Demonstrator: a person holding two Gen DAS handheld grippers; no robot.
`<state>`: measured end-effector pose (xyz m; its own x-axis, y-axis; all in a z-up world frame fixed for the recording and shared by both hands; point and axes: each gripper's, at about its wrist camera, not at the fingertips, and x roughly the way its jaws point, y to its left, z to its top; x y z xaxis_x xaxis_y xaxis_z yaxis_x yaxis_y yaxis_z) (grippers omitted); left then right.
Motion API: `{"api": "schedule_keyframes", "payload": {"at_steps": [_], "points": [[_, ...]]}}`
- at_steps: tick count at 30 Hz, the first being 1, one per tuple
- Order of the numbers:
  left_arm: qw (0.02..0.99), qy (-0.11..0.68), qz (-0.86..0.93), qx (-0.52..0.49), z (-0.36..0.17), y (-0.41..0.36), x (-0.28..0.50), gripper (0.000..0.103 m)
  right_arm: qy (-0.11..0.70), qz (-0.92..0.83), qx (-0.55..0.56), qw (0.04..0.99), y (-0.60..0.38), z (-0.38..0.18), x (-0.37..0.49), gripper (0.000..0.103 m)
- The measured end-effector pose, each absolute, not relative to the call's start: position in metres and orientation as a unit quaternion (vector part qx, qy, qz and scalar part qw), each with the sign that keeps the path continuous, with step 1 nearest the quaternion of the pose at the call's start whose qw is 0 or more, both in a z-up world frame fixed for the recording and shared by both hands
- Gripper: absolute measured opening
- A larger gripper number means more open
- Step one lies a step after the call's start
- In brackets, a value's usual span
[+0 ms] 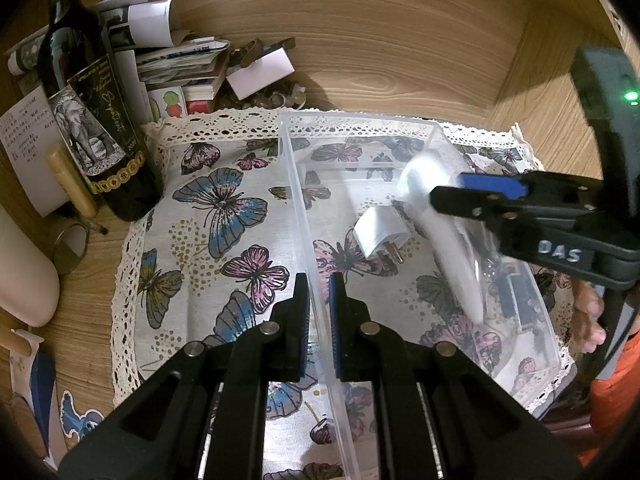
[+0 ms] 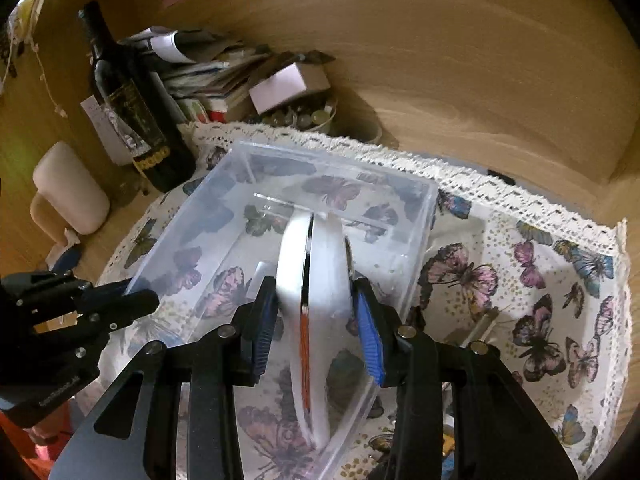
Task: Organize rigid objects
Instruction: 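Lower the trimmer into the clear box and open the right gripper, then grasp the small black round item with the right gripper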
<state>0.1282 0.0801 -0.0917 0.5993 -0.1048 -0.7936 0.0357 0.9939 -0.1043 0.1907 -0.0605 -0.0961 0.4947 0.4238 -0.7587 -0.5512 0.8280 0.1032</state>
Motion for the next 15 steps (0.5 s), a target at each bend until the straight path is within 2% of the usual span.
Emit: {"api": "schedule_keyframes", "payload": {"at_steps": [6,8,10,15], "points": [[0.893,0.446,-0.04,-0.037,-0.093,0.08,0.128,0.009,0.376,0.266,-0.08,0.884,-0.077,-0.072,0.175,0.044],[0.893,0.446,-0.04,-0.037,-0.093,0.08,0.128,0.009,0.36,0.253,-0.08,0.894,-0.086,-0.064,0.168,0.049],[0.893,0.446,-0.04,-0.036,-0.093,0.08,0.128,0.009,0.343,0.234,-0.079,0.906,-0.097,-0.057,0.159,0.059],[0.894,0.445,-0.041,-0.036,-0.093,0.08,0.127,0.009,0.332,0.194,-0.079,0.92,-0.124,-0.052,0.145,0.062]]}}
